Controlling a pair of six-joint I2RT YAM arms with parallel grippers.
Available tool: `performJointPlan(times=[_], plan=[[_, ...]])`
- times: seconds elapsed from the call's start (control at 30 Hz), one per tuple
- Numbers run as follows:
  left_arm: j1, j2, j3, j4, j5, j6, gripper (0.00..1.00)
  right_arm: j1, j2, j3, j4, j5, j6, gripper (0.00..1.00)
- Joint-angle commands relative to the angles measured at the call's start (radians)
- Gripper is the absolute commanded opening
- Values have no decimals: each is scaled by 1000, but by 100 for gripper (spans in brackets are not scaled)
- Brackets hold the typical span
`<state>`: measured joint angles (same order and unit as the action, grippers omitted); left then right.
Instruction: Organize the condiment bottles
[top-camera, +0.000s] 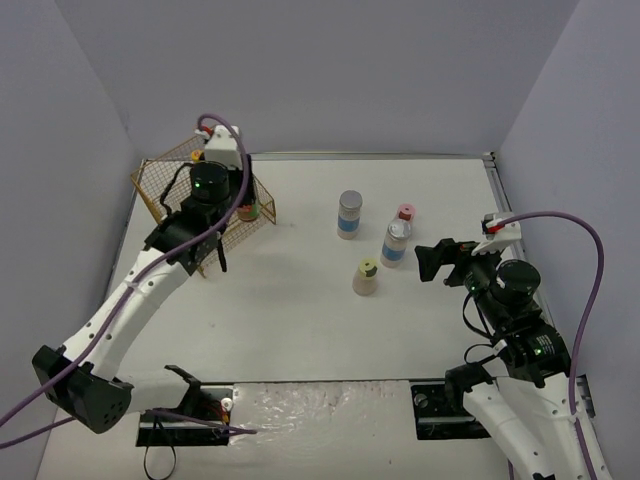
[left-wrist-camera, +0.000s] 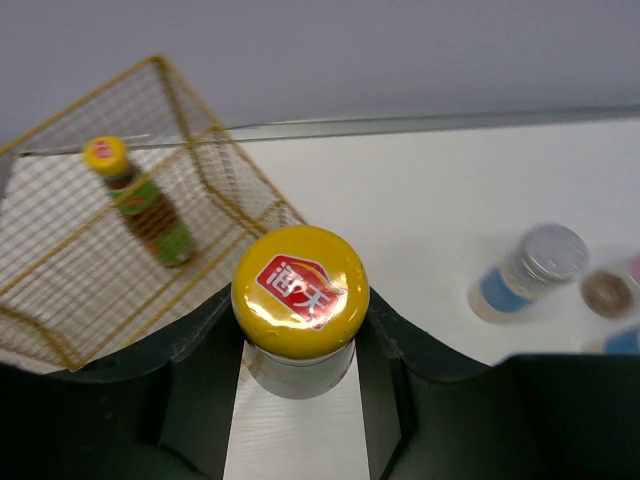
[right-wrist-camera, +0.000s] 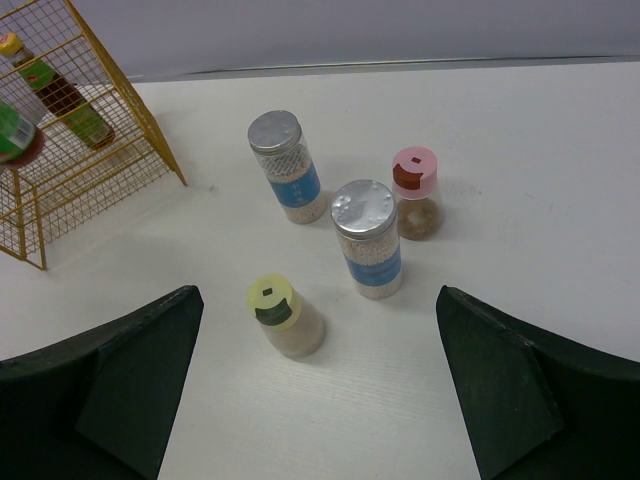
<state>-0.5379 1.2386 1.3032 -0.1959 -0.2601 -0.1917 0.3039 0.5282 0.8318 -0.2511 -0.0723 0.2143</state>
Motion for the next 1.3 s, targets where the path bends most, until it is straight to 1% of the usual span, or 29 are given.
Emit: performJointPlan(times=[0.0, 0.13, 0.27, 0.47, 0.6, 0.87, 1.1, 1.27], plan=[[170, -42, 169, -49, -159, -74, 0, 13, 15, 10, 64, 7, 6, 100], [265, -3, 265, -56, -194, -55, 0, 12, 22, 12, 64, 7, 5, 100], [360, 49, 334, -40, -186, -57, 0, 14, 34, 16, 64, -2, 5, 100], [444, 144, 394, 5, -163, -63, 0, 14, 44, 16, 65, 0, 4, 100], [477, 195, 421, 57, -149, -61, 0, 15, 49, 16, 64, -1, 2, 100], [509, 269, 493, 97, -139, -48, 0, 17, 52, 12, 65, 11, -1, 100], [518, 297, 499, 133, -146, -35, 0, 20, 56, 9, 66, 20, -3, 100], [523, 313, 455, 177, -124, -51, 0, 24, 53, 6, 69, 25, -4, 100]])
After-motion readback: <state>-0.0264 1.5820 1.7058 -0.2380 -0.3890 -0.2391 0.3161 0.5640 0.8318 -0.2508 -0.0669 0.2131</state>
